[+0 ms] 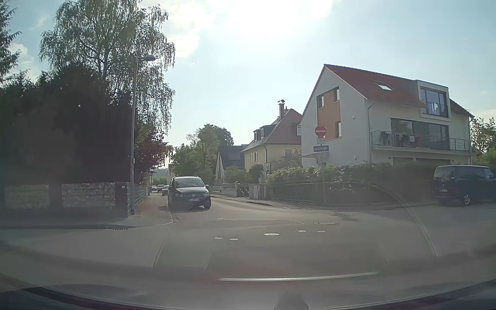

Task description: Follow the waypoints while adhering to traffic rules and regulations

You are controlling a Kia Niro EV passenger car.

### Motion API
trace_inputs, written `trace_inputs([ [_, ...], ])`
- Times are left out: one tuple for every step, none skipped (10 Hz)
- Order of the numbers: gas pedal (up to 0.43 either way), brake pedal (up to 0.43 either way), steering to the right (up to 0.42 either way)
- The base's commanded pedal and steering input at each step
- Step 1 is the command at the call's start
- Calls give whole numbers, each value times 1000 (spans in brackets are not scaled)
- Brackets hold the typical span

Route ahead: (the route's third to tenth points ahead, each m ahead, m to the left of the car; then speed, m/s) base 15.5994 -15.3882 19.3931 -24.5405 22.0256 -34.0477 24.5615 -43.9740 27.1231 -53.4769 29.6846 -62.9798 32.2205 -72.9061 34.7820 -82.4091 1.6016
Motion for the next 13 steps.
trace_inputs([
  [28,0,218],
  [28,0,225],
  [28,0,227],
  [28,0,226],
  [39,0,226],
  [39,0,227],
  [39,0,227],
  [39,0,226],
  [39,0,226],
  [39,0,226],
  [39,0,227],
  [39,0,227],
  [39,0,228],
])
